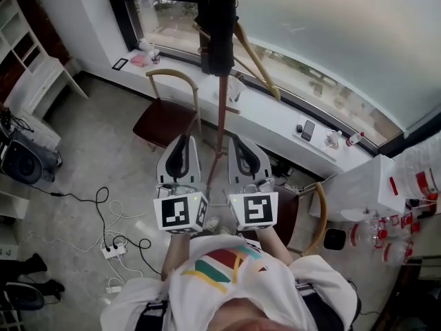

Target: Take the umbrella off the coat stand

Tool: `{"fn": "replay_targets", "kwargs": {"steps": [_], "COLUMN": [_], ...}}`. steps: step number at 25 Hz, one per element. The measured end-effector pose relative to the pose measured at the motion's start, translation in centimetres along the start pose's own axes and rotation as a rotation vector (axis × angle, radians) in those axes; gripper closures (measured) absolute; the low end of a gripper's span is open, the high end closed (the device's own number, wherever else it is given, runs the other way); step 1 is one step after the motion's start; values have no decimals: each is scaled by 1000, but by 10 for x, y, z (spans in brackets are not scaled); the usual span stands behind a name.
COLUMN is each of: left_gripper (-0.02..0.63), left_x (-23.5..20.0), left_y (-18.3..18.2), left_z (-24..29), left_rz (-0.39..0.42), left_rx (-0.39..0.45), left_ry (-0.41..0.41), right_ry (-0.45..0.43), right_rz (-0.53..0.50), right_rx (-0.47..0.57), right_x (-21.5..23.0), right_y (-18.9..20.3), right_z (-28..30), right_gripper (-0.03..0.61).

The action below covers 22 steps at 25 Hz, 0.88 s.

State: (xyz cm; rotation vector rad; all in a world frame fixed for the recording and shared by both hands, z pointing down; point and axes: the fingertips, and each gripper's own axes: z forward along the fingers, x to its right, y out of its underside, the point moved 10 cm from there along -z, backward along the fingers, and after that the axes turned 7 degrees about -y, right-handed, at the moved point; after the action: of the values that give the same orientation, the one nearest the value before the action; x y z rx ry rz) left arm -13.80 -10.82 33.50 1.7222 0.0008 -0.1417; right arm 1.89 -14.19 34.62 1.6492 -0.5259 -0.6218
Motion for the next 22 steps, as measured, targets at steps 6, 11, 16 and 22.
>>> {"fn": "replay_targets", "kwargs": {"steps": [6,11,16,22], "left_gripper": [601,601,598,497], "left_x": [5,5,7,4], "left_y": [5,9,0,-59], "left_z": [26,38,51,98], "left_rz": [-12,-33,-17,-4], "left_rx": [-7,11,29,163], "left_ry": [86,130,167,237], "right_ry": [53,83,101,117], "right_rz": [5,-7,-14,-48], "right_rx": [-27,-35,-24,19], "right_x": [5,6,6,11], "right_y": [0,2,-1,-5], "right_z": [4,3,3,3], "right_gripper": [578,578,578,578]}}
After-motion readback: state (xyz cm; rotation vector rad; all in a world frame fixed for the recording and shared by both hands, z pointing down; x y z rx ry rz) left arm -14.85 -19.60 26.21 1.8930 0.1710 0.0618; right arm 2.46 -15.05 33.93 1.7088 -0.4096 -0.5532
